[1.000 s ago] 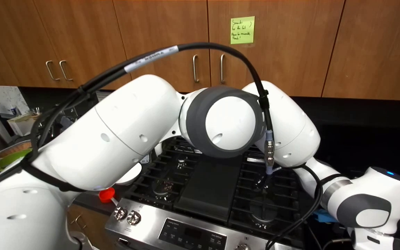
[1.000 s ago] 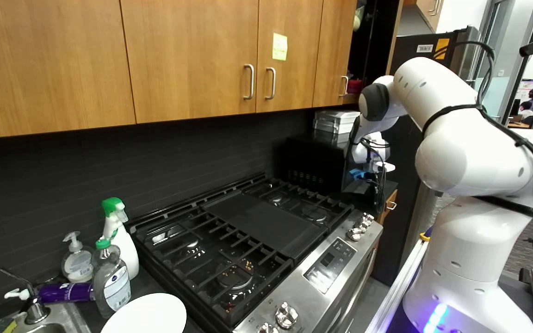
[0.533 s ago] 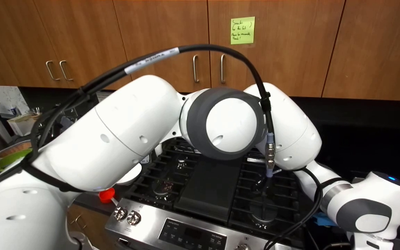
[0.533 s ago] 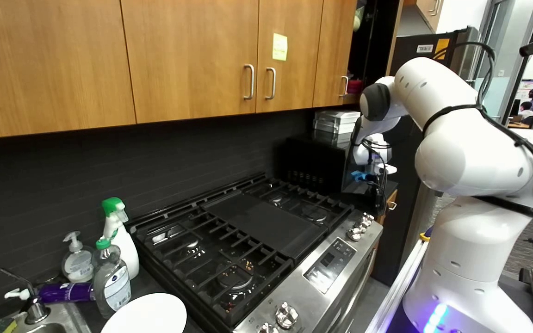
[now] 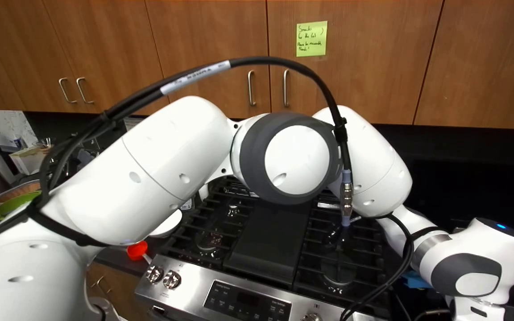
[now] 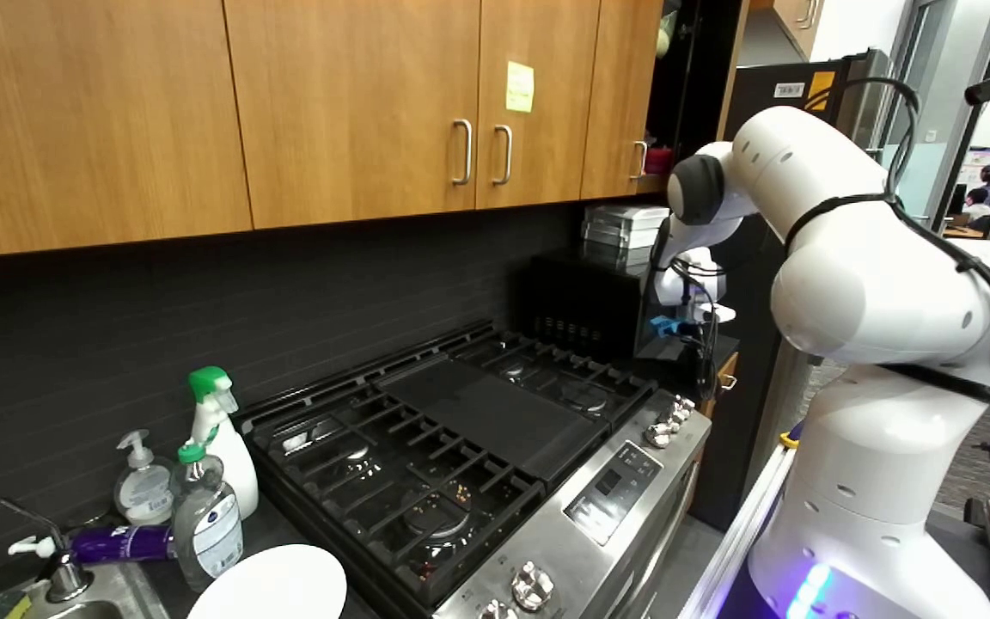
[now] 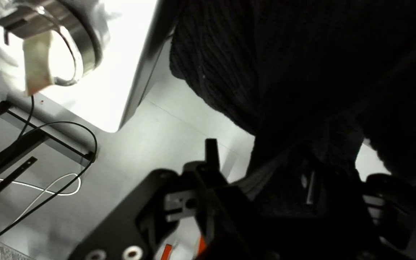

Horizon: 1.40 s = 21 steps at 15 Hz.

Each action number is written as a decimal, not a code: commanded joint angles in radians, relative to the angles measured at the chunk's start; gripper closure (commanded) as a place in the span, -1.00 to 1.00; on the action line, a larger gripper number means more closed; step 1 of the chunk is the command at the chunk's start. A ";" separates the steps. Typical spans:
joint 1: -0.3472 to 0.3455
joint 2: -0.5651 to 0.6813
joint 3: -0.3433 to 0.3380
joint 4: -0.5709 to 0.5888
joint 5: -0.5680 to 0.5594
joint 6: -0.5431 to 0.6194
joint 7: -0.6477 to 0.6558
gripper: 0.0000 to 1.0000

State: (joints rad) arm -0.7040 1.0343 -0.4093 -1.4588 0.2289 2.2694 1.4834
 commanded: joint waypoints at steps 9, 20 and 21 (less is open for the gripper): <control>-0.023 -0.014 0.015 -0.005 0.036 0.021 -0.009 0.99; 0.040 -0.058 -0.021 -0.043 -0.003 0.013 0.012 0.99; 0.063 -0.080 -0.045 -0.057 -0.023 0.024 0.019 0.99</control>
State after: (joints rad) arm -0.6998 1.0233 -0.4112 -1.4560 0.2486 2.2789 1.4806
